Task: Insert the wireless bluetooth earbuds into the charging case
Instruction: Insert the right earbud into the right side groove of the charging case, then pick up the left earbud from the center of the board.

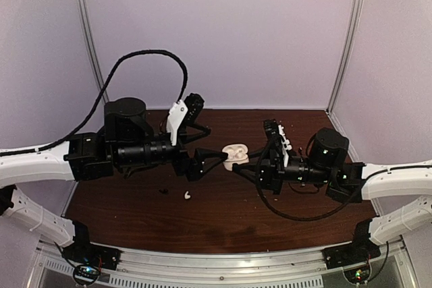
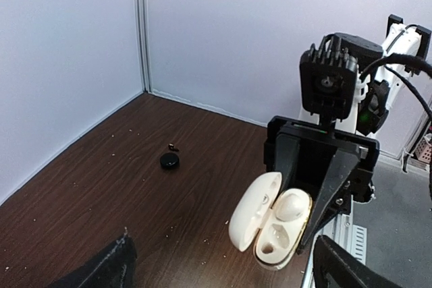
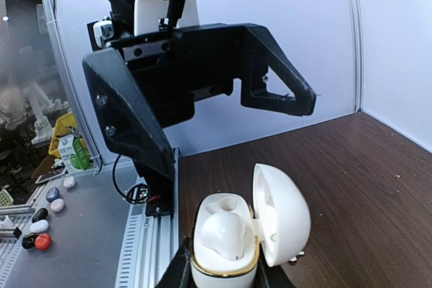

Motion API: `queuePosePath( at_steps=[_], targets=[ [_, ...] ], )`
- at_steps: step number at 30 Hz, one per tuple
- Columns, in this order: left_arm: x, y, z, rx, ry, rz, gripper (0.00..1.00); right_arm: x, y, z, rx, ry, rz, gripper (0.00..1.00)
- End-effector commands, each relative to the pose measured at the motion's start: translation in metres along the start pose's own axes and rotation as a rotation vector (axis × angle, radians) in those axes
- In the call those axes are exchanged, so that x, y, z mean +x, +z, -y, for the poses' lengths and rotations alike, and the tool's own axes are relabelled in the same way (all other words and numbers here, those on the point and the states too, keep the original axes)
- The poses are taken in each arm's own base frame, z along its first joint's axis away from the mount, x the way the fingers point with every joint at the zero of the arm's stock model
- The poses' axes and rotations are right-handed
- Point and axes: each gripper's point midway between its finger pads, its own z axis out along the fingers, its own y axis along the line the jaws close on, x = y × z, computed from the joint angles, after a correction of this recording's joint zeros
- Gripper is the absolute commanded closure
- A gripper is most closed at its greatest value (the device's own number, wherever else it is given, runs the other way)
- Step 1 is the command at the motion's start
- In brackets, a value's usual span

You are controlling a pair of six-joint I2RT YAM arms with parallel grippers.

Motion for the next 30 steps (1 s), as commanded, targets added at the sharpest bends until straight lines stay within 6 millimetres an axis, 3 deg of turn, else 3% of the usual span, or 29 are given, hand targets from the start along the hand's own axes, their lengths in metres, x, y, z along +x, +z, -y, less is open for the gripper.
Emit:
queuePosePath(
  at_steps=[1,6,11,16,21,25,30],
  targets=[
    [0.004,-0.016,-0.017,-0.051,-0.011,-0.015,0.08,0.0,-0.016,0.009,0.089,-0.087,-0.002,1.0],
    [0.054,-0.025,-0.054,-0.17,-0.135,-0.183,0.11,0.013,-0.028,0.014,0.129,-0.087,-0.034,1.0],
    [0.127,-0.033,-0.085,-0.28,-0.267,-0.454,0.2,0.025,-0.038,0.011,0.127,-0.063,-0.048,1.0],
    [0.173,-0.035,-0.081,-0.277,-0.339,-0.563,0.26,0.03,-0.044,0.01,0.129,-0.065,-0.049,1.0],
    [0.222,-0.031,-0.084,-0.274,-0.284,-0.739,0.28,0.033,-0.045,0.006,0.109,-0.067,-0.052,1.0],
    [0.246,-0.032,-0.106,-0.359,-0.172,-0.856,0.26,0.031,-0.047,0.004,0.101,-0.065,-0.039,1.0],
    [0.277,-0.021,-0.121,-0.395,-0.2,-0.971,0.31,0.031,-0.051,0.004,0.108,-0.061,-0.031,1.0]
  ],
)
